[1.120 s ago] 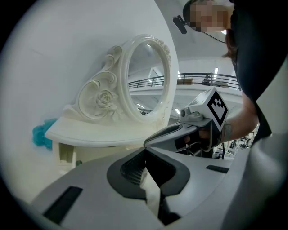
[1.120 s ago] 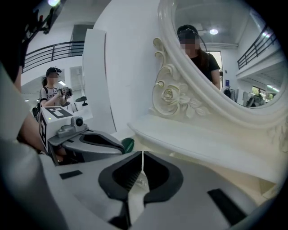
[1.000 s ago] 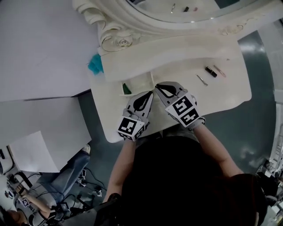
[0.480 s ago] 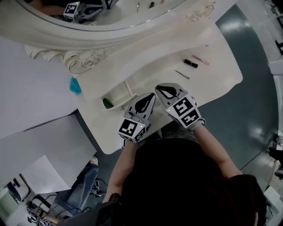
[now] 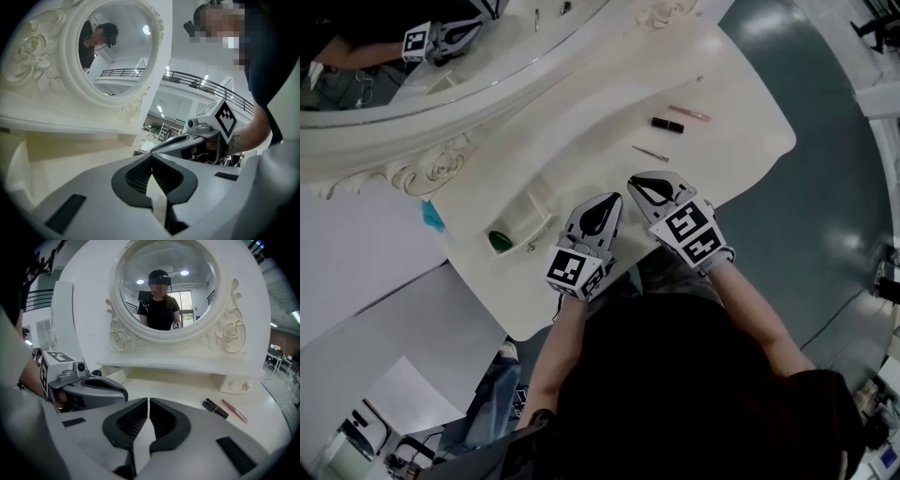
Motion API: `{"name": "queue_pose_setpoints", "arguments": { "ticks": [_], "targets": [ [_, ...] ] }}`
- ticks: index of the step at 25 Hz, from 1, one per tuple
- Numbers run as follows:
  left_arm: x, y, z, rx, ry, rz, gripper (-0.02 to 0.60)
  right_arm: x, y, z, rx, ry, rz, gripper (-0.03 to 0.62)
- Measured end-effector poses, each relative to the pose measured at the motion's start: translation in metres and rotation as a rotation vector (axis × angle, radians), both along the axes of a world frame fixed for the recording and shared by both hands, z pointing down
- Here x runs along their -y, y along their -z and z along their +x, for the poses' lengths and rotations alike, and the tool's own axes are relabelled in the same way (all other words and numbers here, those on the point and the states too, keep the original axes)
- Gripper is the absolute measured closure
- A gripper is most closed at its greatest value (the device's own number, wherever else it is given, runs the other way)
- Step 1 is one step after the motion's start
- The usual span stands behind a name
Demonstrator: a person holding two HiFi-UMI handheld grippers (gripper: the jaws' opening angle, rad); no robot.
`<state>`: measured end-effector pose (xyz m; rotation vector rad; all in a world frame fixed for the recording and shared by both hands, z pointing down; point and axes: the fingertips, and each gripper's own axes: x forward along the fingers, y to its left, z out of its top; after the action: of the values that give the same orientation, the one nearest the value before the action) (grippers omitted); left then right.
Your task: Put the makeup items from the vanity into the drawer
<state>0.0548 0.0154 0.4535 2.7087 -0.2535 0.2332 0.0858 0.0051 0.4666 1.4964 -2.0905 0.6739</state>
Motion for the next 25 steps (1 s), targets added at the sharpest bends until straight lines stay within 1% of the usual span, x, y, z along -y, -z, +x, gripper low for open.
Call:
{"name": "queue_pose_setpoints", "arguments": {
  "ticks": [5,12,17,19,25],
  "targets": [
    [-0.005,-0.008,0.026,0.010,-0.012,-0.014,0.569,-0.011,-0.010,0.027,-0.002,-0.016,-0.024,0.563],
    [-0.011,-0.015,0.056,0.032,-0.017,-0.026,0.569,-0.026,-0.036,0.063,-0.036,-0.023,-0.090,0.563],
    [-0.012,-0.019,0.068,0.052,-0.010,-0.026,0.569,-0.023,-0.052,0.085,-0.074,-0.018,-0.117,0.551],
    [-0.011,-0.021,0.071,0.058,-0.002,-0.027,0.569,-0.021,-0.058,0.089,-0.079,-0.004,-0.129,0.527],
    [-0.007,-0.023,0.077,0.076,0.017,-0.027,0.569,-0.012,-0.068,0.095,-0.078,0.038,-0.146,0.523]
  ]
}}
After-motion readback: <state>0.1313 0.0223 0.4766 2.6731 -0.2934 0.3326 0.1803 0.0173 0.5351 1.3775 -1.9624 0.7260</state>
